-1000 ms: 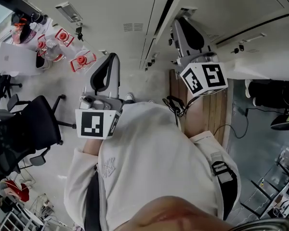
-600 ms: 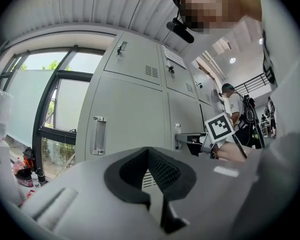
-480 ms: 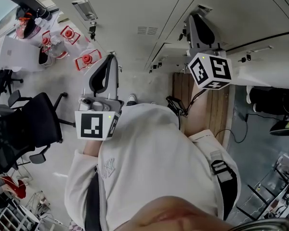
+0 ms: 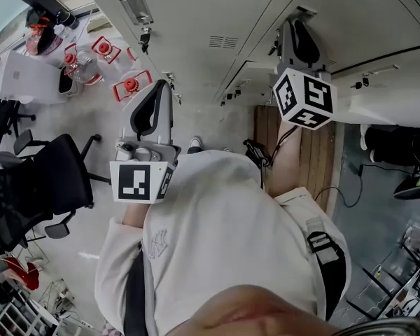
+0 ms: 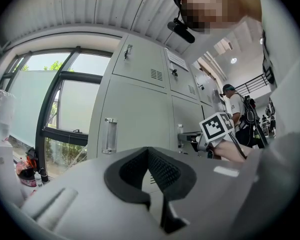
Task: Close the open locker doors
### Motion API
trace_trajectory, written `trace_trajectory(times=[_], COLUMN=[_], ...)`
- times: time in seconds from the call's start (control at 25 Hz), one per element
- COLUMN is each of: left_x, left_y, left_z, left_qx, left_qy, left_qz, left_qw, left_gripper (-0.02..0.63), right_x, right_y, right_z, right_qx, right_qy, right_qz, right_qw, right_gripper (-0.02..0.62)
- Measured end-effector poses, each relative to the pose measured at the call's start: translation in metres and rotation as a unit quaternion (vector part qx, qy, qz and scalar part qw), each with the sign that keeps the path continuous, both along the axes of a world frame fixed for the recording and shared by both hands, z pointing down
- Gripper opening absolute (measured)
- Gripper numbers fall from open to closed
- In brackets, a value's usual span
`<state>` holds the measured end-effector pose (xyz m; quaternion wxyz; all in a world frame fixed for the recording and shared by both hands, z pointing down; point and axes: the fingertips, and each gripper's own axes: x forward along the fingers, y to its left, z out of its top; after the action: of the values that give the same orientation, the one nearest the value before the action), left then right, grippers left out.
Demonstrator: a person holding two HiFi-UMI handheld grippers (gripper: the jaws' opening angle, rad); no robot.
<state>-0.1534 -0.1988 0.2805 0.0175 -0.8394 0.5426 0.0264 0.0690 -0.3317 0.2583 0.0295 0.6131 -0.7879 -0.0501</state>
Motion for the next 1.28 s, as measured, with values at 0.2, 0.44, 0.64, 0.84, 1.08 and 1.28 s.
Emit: trace_trajectory(times=[0.2, 0.44, 0.64, 0.84, 1.08, 1.28], left_x=[-0.006, -0.014, -0.012, 0.004, 0.030, 0.044], left_y=[0.008, 0.017, 0.021, 0.020, 0.021, 0.018], left_z=[-0.001, -0.002, -0.001, 0.004, 0.016, 0.026], left_qx=[0.004, 0.008, 0.009, 0.005, -0.006, -0.017], left_qy=[0.000, 0.000, 0.000, -0.001, -0.008, -0.014], left_qz=[0.003, 0.009, 0.027, 0.053, 0.085, 0.095], left_qw=[1.0000, 0.9999, 0.9996, 0.9986, 0.9963, 0.9952], left_gripper=[0.002, 0.002, 0.002, 0.002, 0.002, 0.002], right_x=[0.001, -0.002, -0.024, -0.046, -0.069, -0.077], right_y=[0.000, 0.027, 0.074, 0.125, 0.160, 0.165], right_z=[0.000, -0.019, -0.031, -0.012, 0.046, 0.068], right_qx=[-0.010, 0.026, 0.045, 0.034, -0.041, -0.076], right_qy=[0.010, -0.012, -0.021, 0.007, -0.045, -0.071], right_qz=[0.024, 0.031, -0.011, -0.065, -0.114, -0.130], right_qw=[1.000, 0.999, 0.999, 0.997, 0.992, 0.986], right_gripper=[0.052, 0.051, 0.034, 0.015, 0.014, 0.014])
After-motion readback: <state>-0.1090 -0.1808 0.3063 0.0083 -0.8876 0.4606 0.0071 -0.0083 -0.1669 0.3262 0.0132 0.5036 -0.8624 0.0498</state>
